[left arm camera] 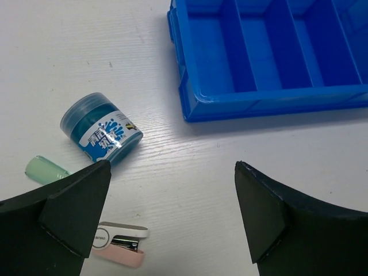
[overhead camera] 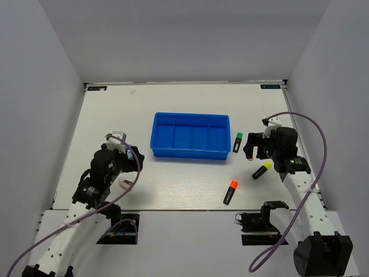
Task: Sort the stationery into containers
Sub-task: Pick up the stationery from the center of the board.
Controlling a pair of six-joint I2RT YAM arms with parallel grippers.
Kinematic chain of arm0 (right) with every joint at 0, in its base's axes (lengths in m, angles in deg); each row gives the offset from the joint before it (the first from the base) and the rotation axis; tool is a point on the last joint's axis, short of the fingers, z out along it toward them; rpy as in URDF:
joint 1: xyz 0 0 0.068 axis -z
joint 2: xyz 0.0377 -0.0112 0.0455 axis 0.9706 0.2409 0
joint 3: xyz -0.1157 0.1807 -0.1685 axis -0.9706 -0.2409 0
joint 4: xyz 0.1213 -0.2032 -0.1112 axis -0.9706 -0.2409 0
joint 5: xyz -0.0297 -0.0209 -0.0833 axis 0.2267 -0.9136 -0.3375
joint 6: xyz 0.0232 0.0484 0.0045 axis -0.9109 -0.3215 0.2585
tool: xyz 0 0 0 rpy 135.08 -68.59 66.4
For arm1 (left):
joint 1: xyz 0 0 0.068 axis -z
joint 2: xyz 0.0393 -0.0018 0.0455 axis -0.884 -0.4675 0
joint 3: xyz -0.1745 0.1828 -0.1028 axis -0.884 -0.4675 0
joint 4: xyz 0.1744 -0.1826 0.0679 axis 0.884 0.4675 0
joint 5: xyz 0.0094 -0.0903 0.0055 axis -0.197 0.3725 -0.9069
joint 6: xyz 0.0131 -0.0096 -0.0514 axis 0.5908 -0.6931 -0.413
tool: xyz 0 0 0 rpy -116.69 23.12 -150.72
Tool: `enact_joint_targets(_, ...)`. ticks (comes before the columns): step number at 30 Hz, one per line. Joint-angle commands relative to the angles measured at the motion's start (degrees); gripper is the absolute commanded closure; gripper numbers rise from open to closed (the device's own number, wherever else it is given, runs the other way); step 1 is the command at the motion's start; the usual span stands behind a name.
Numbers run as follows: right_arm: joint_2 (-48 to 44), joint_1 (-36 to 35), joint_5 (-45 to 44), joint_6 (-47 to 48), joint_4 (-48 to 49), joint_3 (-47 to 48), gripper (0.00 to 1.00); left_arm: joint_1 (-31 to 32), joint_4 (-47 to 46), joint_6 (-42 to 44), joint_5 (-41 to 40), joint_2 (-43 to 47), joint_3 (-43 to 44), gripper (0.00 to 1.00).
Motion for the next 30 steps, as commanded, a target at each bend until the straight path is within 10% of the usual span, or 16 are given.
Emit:
enact_joint_targets(1, -0.85, 0.06, 3.05, 2.69, 1.11, -0.63, 0.10, -0.37, -0.37, -0.78, 2.48, -0.66, -0.36, 0.02)
enact_joint_targets(9, -0.15, 0.14, 1.16, 13.94, -3.73, -0.10, 0.10, -0.45, 2.00, -3.41, 2.05, -8.03, 2.71, 1.00)
enact_joint_targets(15, 2.38, 0.14, 3.40, 19.47, -8.72, 1.04, 0.10, -0.28, 12.25, -0.34, 1.42, -18.23, 11.49, 0.91)
enact_joint_targets(16, 2.57, 0.06, 4.73, 20.44, -9.35, 1.56, 0.10, -0.45, 14.03, 0.27, 0.20, -21.98, 15.33, 0.44)
enact_joint_targets(17, 2.75, 0.14, 5.26, 21.49, -9.53, 1.57, 0.10, -0.45, 15.53, -0.24, -1.03, -23.24, 16.59, 0.20)
enact_joint_targets(19, 2.75, 0.14, 4.14, 19.40, -7.78, 0.70, 0.10, -0.45, 22.18, -7.48, -10.82, -26.65, 19.41, 0.01)
enact_joint_targets(30, -0.77, 0.14, 5.71, 18.95, -6.98, -0.10, 0.10, -5.71, 20.65, -30.11, -18.10, -38.35, 19.50, 0.09)
